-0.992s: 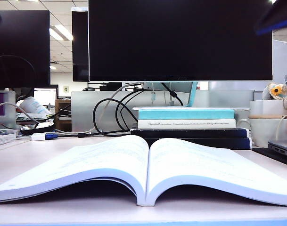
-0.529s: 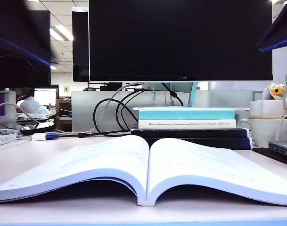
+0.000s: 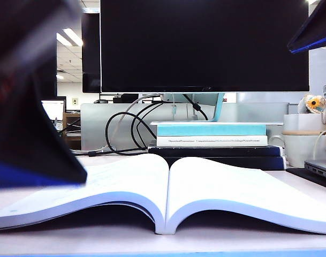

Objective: Close the book.

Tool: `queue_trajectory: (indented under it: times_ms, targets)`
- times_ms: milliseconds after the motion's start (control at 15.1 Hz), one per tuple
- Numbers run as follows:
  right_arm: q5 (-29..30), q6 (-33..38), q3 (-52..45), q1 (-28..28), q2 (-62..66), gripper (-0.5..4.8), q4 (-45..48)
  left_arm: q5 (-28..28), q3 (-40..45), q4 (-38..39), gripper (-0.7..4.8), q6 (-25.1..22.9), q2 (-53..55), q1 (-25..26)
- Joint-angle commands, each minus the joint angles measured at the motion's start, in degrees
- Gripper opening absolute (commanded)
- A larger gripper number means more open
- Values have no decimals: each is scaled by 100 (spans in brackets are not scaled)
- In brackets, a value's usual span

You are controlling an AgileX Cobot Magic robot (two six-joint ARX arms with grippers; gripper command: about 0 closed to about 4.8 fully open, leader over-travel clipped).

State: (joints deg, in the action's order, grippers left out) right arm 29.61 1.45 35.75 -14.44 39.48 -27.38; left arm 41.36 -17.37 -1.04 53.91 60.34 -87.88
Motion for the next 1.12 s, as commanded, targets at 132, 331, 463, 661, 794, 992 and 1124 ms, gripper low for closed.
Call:
queue_trajectory:
  times_ms: [132,331,463,661,794,992,1124]
  targets:
    - [9,-13,28,-4,-15,-4,98,146,-20,-852,-6,55,905,4]
    - [11,4,28,-7,-15,-4,83,160,-20,-1213,-6,55,1224,4]
    - [11,2,28,-7,-15,-4,61,544,-35,-1294,-6,52,1246,37]
    - [11,2,28,-7,-15,-4,90,210,-85,-1342,-6,50,1475,564]
    - [11,2,28,-7,-15,-4,155,-160,-216,-1635,-6,-57,1921,669]
    - [11,2,28,-7,-13,-4,153,-98,-249,-1668,-6,-57,2002,721]
    - [11,2,28,-7,-13,-4,155,13,-249,-1679,-6,-55,2002,741]
